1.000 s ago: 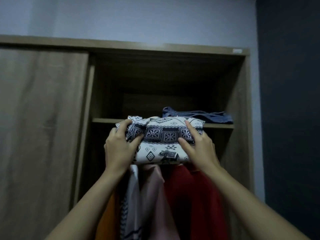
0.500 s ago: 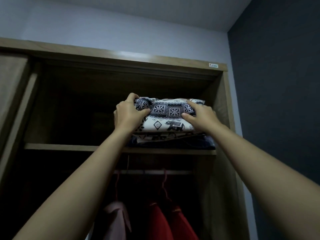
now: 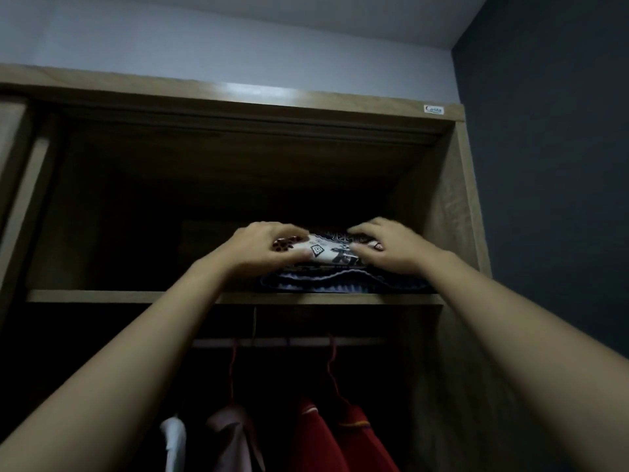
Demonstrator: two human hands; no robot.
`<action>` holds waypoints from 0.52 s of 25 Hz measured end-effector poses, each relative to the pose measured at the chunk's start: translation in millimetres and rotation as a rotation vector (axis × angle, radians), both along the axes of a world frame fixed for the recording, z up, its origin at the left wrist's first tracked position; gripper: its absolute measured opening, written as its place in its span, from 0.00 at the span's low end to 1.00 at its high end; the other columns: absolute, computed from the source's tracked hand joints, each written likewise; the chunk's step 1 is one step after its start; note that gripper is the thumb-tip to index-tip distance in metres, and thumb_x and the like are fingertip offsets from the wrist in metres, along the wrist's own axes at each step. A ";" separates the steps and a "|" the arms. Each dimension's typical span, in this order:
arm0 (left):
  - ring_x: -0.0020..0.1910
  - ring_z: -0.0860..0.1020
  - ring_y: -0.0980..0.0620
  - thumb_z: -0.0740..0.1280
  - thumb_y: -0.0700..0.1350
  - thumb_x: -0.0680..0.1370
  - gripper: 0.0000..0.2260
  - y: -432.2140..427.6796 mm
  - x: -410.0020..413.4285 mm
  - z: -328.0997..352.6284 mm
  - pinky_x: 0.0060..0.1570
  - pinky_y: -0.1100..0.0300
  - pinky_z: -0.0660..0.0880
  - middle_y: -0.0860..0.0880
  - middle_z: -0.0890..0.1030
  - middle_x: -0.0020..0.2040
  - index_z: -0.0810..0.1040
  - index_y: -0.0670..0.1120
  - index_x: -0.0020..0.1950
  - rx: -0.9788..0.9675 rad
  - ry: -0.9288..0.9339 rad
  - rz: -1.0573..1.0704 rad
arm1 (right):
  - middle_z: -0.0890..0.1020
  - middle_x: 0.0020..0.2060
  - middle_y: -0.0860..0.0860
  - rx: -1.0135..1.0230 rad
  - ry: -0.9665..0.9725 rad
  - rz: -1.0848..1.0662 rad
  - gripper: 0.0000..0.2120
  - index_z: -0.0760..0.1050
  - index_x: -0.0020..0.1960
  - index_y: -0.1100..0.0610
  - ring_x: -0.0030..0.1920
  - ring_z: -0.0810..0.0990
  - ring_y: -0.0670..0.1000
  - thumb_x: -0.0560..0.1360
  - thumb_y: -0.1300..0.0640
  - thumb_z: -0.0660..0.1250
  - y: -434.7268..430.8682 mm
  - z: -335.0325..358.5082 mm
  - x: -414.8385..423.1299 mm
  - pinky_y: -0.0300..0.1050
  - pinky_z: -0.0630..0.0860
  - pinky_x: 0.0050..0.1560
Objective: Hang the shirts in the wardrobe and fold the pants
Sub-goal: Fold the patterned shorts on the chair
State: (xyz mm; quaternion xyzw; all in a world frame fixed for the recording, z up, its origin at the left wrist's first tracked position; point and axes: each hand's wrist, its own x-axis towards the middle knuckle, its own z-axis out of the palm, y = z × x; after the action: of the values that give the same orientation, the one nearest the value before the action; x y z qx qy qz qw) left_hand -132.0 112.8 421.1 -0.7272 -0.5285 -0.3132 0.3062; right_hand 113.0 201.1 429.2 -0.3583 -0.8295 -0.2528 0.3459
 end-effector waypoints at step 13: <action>0.63 0.72 0.53 0.64 0.52 0.78 0.20 20.7 -12.7 12.9 0.61 0.53 0.72 0.53 0.72 0.67 0.67 0.61 0.69 -0.076 0.205 0.037 | 0.72 0.65 0.55 -0.019 -0.294 -0.209 0.34 0.59 0.73 0.44 0.63 0.73 0.58 0.72 0.69 0.58 9.8 14.9 12.4 0.50 0.72 0.58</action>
State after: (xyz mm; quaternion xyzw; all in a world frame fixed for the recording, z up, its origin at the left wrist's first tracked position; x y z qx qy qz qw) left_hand -144.7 133.6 433.9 -0.7565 -0.5195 -0.2112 0.3365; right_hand 125.4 210.9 444.1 -0.4052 -0.8317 -0.3292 0.1890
